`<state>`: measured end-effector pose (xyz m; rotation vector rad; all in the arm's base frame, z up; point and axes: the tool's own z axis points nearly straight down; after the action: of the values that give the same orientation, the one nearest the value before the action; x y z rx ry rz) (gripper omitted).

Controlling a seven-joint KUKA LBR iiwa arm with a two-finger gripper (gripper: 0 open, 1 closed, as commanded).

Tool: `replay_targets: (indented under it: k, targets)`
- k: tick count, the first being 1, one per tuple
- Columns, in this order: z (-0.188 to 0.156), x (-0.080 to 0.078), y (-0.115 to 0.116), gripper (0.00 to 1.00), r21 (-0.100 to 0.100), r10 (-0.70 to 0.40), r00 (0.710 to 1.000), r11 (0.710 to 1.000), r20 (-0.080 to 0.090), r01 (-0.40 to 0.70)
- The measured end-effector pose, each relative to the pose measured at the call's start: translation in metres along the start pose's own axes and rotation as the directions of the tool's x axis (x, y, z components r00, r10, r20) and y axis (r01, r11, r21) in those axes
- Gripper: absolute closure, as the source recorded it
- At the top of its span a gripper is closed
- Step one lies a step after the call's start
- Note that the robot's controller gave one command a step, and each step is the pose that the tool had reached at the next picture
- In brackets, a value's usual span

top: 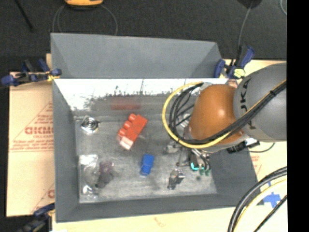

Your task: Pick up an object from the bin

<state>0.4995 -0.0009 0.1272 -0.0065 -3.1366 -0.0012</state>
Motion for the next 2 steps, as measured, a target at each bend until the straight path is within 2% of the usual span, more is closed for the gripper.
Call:
replay_targets:
  k: [1, 2]
  targets:
    - [0.054, -0.025, 0.080, 0.00, 0.004, -0.211, 0.977, 0.977, 0.010, 0.211]
    - [0.053, -0.065, 0.031, 0.00, 0.002, -0.326, 0.945, 0.945, 0.015, 0.326]
